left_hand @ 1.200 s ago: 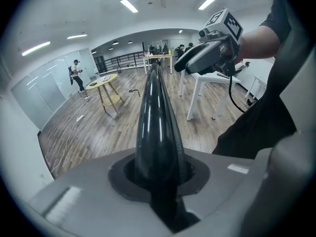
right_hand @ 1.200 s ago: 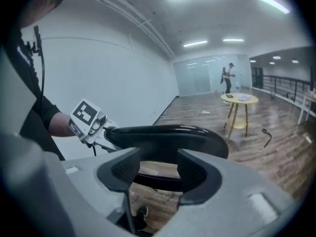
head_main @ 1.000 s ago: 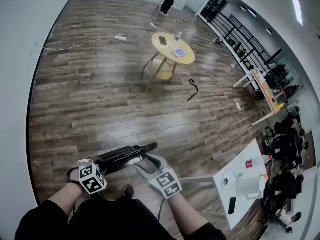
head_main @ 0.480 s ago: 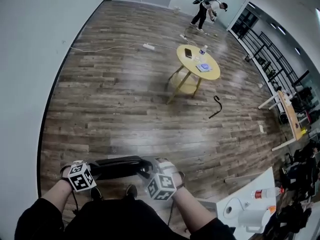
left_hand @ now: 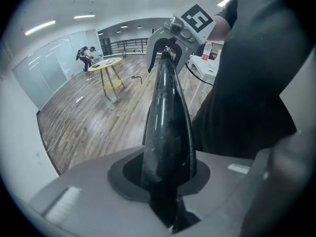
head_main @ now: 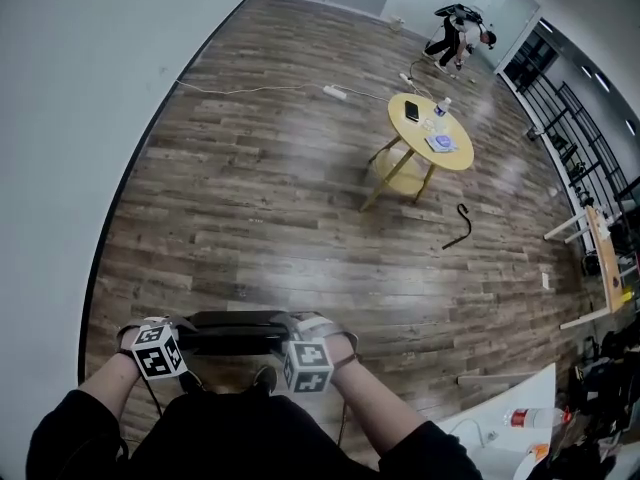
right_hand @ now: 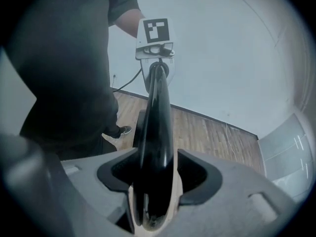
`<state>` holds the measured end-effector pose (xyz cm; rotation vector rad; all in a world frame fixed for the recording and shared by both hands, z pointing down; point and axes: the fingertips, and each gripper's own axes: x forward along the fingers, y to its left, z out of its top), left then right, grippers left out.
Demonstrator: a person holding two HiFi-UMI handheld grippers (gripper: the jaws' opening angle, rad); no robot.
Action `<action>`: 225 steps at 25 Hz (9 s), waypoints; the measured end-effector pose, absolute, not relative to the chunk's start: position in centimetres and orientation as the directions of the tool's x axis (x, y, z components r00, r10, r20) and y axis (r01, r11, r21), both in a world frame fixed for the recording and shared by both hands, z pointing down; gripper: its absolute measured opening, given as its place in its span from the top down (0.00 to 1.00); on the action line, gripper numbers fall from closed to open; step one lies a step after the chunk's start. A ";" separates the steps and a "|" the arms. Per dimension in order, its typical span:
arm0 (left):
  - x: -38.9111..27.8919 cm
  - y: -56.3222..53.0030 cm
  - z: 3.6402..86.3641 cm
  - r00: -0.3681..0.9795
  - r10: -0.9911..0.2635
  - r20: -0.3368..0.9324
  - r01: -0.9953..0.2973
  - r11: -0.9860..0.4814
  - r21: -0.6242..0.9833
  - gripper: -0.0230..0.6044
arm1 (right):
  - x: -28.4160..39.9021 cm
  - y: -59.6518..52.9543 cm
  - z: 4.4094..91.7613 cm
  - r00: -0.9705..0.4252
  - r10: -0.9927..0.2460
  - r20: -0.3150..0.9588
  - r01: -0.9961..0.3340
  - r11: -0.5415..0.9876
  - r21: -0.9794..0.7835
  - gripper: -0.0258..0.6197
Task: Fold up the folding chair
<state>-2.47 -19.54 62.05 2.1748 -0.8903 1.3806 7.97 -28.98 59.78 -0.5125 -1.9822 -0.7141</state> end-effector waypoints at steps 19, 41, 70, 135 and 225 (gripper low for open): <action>-0.6 -18.1 62.4 0.278 -0.325 0.904 -0.691 -0.722 -0.047 0.86 | 10.0 -26.7 62.7 -0.340 0.140 0.930 0.653 0.747 0.126 0.85; -2.6 -21.3 61.1 0.257 -0.352 0.900 -0.702 -0.708 -0.077 0.89 | 7.7 -30.4 61.2 -0.297 0.173 0.939 0.668 0.741 0.075 0.88; -12.8 -9.0 59.1 0.221 -0.359 0.907 -0.858 -0.514 0.006 0.89 | -6.1 -21.1 59.6 -0.156 0.258 0.953 0.881 0.474 0.016 0.89; -39.6 27.5 60.6 -0.142 -0.351 0.926 -0.868 0.494 0.054 0.88 | -46.6 15.9 60.8 0.177 0.235 0.956 0.854 -0.519 -0.030 0.88; -60.3 41.8 60.1 -0.607 0.071 0.792 -0.519 0.720 -0.462 0.53 | -69.6 28.3 62.5 -0.417 0.512 0.751 0.847 -0.082 0.526 0.37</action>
